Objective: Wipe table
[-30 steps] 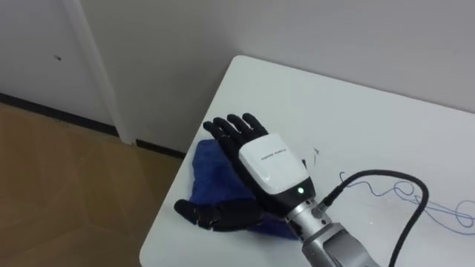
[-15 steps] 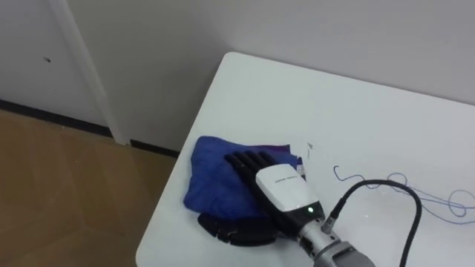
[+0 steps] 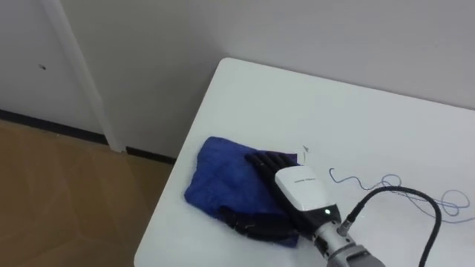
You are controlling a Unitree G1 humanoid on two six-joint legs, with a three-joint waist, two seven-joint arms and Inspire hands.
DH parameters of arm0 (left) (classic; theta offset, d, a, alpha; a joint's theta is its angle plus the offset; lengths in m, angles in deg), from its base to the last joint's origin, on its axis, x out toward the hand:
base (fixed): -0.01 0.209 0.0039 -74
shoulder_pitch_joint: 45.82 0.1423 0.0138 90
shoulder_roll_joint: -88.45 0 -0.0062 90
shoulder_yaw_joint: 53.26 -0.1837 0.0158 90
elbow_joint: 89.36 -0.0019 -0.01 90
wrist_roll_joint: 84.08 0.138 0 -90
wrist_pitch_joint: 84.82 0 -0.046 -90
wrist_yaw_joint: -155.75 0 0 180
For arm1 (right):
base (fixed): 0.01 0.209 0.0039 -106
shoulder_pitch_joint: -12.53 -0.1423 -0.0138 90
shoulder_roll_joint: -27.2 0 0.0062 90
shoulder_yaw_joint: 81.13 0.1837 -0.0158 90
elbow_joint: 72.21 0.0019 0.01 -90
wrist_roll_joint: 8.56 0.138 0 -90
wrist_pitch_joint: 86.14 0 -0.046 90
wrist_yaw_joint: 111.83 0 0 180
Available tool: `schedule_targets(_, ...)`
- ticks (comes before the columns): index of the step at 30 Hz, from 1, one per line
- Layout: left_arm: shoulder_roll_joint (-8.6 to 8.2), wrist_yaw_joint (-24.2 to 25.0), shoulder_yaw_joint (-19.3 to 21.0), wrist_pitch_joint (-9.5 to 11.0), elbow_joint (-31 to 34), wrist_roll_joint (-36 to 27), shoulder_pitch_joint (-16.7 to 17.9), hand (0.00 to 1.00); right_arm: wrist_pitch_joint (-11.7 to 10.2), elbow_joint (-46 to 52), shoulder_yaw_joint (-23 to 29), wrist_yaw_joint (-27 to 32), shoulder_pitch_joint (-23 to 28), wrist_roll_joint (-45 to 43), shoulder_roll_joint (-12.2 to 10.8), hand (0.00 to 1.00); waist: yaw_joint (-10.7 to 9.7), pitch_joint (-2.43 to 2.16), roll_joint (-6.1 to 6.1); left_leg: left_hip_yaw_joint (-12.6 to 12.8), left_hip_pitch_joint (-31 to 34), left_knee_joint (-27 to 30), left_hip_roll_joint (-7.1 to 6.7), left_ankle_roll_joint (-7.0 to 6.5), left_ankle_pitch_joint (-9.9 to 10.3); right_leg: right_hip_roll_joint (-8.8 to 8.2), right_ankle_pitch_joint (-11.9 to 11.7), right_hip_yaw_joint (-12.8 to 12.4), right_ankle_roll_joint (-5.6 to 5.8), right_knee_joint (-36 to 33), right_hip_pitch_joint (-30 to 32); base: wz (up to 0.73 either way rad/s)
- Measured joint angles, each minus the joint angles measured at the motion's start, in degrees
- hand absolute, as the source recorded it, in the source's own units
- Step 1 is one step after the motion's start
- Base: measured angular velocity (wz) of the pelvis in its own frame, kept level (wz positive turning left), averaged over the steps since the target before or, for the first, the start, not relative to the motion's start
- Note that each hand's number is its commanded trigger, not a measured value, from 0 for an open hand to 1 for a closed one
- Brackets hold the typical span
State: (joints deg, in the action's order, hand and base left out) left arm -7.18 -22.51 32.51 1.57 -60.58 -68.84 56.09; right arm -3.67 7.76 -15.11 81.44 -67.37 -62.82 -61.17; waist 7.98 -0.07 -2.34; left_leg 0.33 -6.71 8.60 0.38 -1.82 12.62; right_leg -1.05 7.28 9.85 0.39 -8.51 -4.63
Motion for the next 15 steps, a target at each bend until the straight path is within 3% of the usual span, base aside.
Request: schedule_targets(15, -0.04, 0.02, 0.1, 0.0, -0.41, -0.01, 0.42, 0.0, -0.63, -0.6, 4.65, 4.95, 0.11, 0.71, -1.91, 1.0, -0.2, -0.04, 0.25, -0.25, -0.79, -0.05, -0.08, 0.0, 0.01, -0.22, 0.05, 1.21, 0.07, 0.0, -0.96, 0.01)
